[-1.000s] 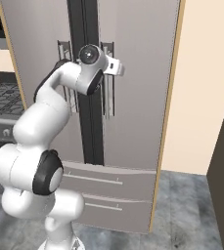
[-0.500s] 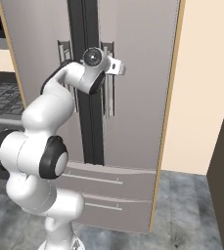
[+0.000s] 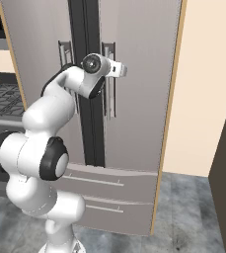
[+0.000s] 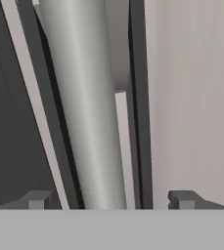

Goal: Retrieve the steak from the fridge and place it on the saucepan with marinade on the stove.

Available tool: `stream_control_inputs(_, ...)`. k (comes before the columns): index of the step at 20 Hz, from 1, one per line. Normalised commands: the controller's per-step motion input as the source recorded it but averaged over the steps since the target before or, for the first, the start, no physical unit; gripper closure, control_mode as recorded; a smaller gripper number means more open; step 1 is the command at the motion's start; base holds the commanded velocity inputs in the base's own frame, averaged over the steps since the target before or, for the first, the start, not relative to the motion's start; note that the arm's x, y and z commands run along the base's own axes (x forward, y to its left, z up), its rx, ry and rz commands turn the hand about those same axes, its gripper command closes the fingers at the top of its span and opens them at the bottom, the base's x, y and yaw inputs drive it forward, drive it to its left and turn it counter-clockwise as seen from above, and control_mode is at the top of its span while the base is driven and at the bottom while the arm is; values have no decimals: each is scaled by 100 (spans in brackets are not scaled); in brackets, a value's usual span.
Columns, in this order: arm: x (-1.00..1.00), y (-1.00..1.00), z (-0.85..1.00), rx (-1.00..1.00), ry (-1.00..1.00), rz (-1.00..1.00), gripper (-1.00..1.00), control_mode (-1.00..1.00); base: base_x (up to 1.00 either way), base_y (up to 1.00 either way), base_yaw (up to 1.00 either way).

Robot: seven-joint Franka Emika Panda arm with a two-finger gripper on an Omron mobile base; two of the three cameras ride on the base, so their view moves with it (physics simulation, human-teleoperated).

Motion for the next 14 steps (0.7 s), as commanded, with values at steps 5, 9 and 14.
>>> stream_control_inputs(5, 2, 0, 0, 0, 0, 0, 100, -100, 0, 0, 0)
stream_control_inputs(9, -31, -6, -1, 0, 0, 0, 100, -100, 0, 0, 0)
stream_control_inputs(14, -93, -33, 0, 0, 0, 0, 100, -100, 0, 0, 0)
